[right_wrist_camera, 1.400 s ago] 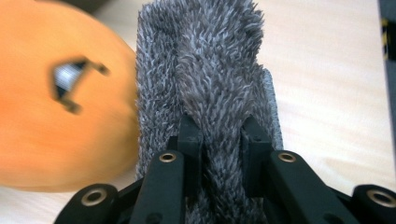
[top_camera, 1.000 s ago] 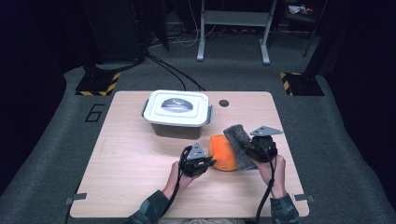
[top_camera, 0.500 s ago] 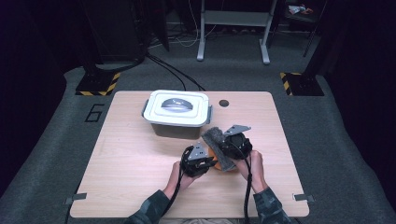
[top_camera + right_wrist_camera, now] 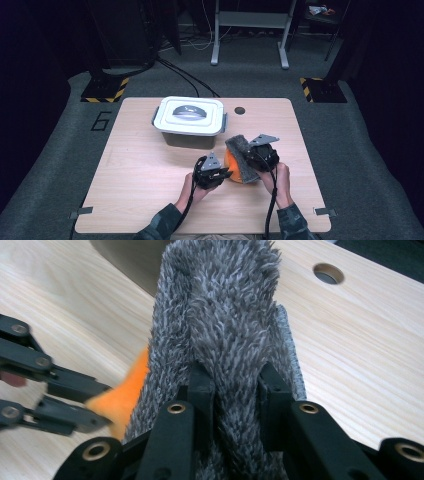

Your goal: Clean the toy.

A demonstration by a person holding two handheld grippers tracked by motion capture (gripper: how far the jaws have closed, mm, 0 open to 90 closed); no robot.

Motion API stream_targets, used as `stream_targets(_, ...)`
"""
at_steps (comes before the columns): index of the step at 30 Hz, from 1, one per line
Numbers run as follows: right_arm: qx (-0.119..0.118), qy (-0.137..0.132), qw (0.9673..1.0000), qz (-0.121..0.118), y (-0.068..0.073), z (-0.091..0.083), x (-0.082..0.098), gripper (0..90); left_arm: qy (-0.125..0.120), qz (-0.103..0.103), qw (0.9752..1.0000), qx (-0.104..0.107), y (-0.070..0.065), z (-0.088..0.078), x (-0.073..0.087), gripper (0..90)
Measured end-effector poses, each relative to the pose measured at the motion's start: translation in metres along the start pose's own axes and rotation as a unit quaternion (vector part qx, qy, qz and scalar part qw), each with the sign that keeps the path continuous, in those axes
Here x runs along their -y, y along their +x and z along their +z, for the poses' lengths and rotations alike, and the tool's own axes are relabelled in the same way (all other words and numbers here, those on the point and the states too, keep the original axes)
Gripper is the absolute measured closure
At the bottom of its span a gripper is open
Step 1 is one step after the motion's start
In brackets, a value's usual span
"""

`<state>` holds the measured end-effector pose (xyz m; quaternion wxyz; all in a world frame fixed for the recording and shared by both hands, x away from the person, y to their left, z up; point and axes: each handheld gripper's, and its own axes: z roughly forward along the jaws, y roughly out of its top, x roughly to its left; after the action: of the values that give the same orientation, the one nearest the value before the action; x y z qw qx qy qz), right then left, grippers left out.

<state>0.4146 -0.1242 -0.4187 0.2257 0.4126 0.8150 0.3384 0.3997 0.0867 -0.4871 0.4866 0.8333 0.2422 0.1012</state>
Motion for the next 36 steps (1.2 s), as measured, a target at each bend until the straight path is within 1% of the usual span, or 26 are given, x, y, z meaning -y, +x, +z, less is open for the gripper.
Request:
stream_targets(1,0.0,0.0,1.0,0.0,0.0,0.0,0.0,73.2,0.0,0.0,1.0,0.0,0.0,0.0,0.0,81.6)
stream_targets(2,0.006,0.001,0.9999,0.011,-0.007,-0.002,0.004,73.2,0.0,0.001,1.0,0.001,0.0,0.0,0.0,81.6)
stream_targets(3,0.006,0.002,0.9999,0.01,-0.009,-0.003,0.005,73.2,0.0,0.001,1.0,0.0,0.0,0.0,0.0,81.6)
stream_targets(4,0.01,0.002,0.9998,0.019,-0.012,-0.003,0.007,73.2,0.0,0.001,1.0,0.001,0.0,0.0,0.0,81.6)
stream_targets(10,0.018,0.006,0.999,0.041,-0.027,-0.004,0.02,73.0,0.0,0.0,1.0,0.0,0.0,0.001,0.001,81.6)
stream_targets(11,0.024,0.009,0.9985,0.048,-0.029,-0.004,0.022,73.0,0.0,-0.002,1.0,0.001,0.0,0.001,0.001,81.6)
stream_targets(12,0.025,0.01,0.9985,0.048,-0.032,-0.004,0.024,73.0,0.0,-0.002,1.0,0.0,0.0,0.001,0.001,81.7)
stream_targets(13,0.025,0.01,0.9981,0.056,-0.034,-0.004,0.026,73.0,0.0,-0.003,1.0,0.0,0.0,0.001,0.001,81.7)
stream_targets(15,0.033,0.014,0.9973,0.064,-0.038,-0.003,0.03,73.0,0.0,-0.001,1.0,0.0,0.0,0.001,0.001,81.7)
stream_targets(16,0.032,0.016,0.9971,0.067,-0.041,-0.003,0.032,73.0,0.001,-0.001,1.0,0.002,0.0,0.0,0.001,81.6)
stream_targets(19,0.041,0.021,0.9956,0.082,-0.047,-0.001,0.039,73.1,0.001,0.0,1.0,0.001,0.001,0.0,0.002,81.7)
stream_targets(20,0.046,0.024,0.995,0.085,-0.05,0.001,0.042,73.1,0.003,0.001,1.0,0.003,0.001,0.0,0.002,81.7)
stream_targets(22,0.046,0.031,0.9938,0.096,-0.054,0.003,0.047,73.2,0.003,0.0,1.0,0.002,0.001,0.0,0.003,81.7)
stream_targets(23,0.051,0.034,0.993,0.101,-0.056,0.005,0.05,73.2,0.002,-0.005,1.0,0.002,0.001,0.001,0.003,81.7)
stream_targets(24,0.054,0.041,0.9928,0.099,-0.058,0.007,0.053,73.2,0.002,-0.004,1.0,0.002,0.002,0.0,0.003,81.7)
stream_targets(26,0.052,0.052,0.9916,0.106,-0.061,0.013,0.058,73.3,0.003,-0.005,1.0,0.002,0.002,0.0,0.004,81.7)
stream_targets(27,0.056,0.059,0.9904,0.112,-0.061,0.017,0.061,73.3,0.003,-0.005,1.0,0.001,0.002,0.0,0.004,81.7)
stream_targets(29,0.051,0.068,0.9901,0.111,-0.064,0.024,0.067,73.3,0.002,-0.005,1.0,0.001,0.003,0.0,0.005,81.7)
stream_targets(31,0.047,0.08,0.9886,0.118,-0.065,0.031,0.072,73.4,0.002,-0.007,1.0,0.0,0.003,0.0,0.005,81.7)
stream_targets(34,0.043,0.087,0.9885,0.116,-0.066,0.041,0.077,73.5,0.001,-0.008,1.0,0.001,0.003,0.0,0.005,81.7)
stream_targets(36,0.041,0.09,0.9878,0.12,-0.065,0.043,0.079,73.7,0.001,-0.008,1.0,0.001,0.003,0.0,0.005,81.7)
